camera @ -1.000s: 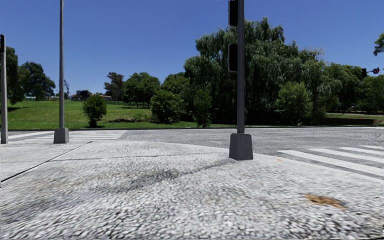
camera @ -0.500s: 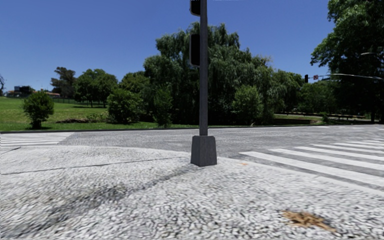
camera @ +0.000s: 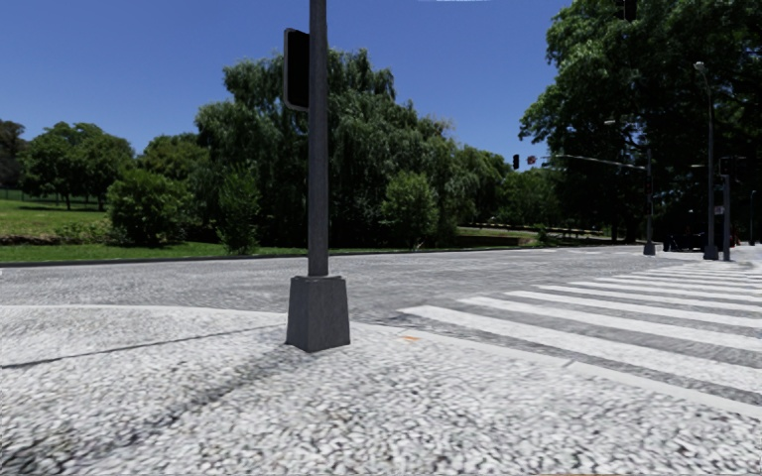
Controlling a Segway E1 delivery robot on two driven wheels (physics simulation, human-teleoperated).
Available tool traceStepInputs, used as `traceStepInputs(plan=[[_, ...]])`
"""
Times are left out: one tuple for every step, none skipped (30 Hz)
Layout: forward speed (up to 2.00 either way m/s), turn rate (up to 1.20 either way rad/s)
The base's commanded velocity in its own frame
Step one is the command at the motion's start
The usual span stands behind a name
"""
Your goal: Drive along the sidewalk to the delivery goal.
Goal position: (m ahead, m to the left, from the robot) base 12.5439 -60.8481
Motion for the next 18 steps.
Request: traceStepInputs(plan=[[1.28, -0.52], [1.33, -0.52], [1.33, -0.52], [1.39, -0.52], [1.43, -0.52], [1.45, -0.52], [1.45, -0.52], [1.49, -0.52], [1.57, -0.52], [1.68, -0.52], [1.68, -0.52], [1.74, -0.52], [1.76, -0.52], [1.76, -0.52], [1.77, -0.52], [1.77, -0.52], [1.77, -0.52], [1.77, -0.52]])
